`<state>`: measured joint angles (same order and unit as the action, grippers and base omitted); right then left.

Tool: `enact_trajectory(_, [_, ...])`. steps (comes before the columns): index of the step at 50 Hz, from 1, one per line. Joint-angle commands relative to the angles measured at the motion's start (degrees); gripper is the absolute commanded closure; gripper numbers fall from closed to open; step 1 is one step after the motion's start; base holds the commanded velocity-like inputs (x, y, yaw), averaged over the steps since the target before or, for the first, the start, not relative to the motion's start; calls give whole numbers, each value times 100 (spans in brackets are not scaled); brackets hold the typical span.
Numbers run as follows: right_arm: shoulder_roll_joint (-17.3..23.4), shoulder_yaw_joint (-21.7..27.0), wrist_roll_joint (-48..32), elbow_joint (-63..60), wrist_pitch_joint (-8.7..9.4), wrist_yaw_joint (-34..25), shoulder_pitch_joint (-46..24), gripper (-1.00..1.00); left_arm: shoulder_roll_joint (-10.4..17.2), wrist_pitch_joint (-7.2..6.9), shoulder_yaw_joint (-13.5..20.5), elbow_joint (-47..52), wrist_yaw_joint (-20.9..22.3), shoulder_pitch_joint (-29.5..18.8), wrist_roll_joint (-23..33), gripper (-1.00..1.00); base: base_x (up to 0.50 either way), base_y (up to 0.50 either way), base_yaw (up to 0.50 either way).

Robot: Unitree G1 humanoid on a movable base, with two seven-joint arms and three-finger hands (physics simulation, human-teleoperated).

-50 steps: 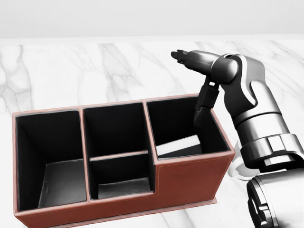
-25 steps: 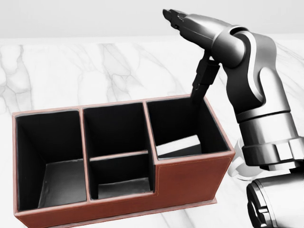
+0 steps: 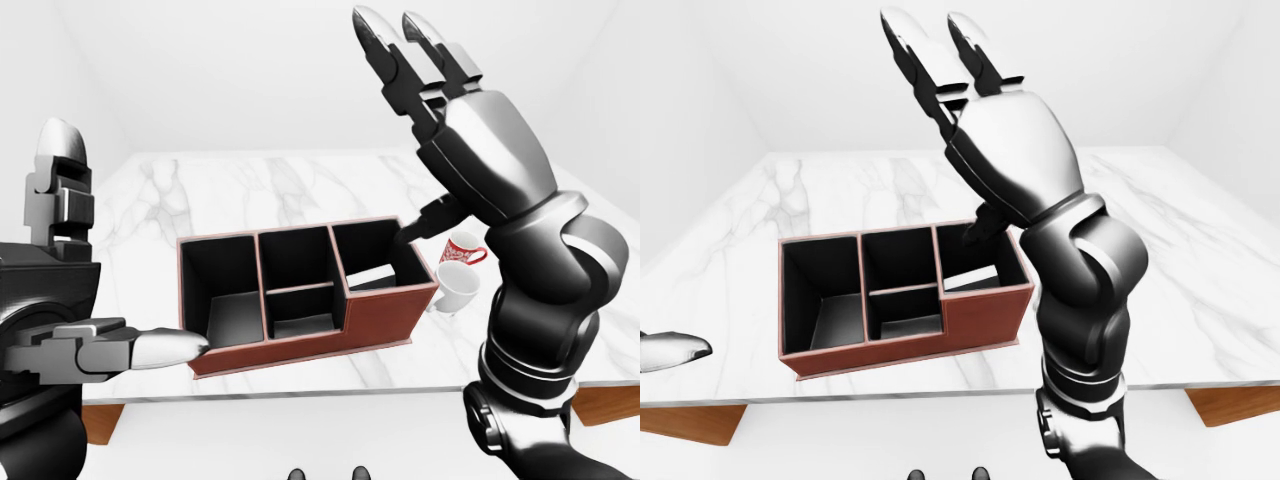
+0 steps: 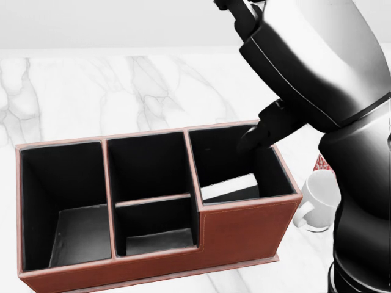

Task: Pick up the book and place it in the right compartment of the caddy.

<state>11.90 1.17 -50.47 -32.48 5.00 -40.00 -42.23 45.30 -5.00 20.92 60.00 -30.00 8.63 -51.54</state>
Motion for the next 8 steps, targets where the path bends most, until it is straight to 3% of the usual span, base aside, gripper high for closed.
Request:
enact_trajectory(1, [-380,-202,55,-2415,0,0,1062,-100,33,0,-71,0,0,31,39,-100,0,0,0])
enact_trajectory(6, [-628,-50,731,-2459,0,0,1560,-100,53,0,-118,0,0,46,68,-100,0,0,0])
enact_trajectory(8, [-943,161,1385,-2714,0,0,1667,-100,85,0,-169,0,0,43,85,-100,0,0,0])
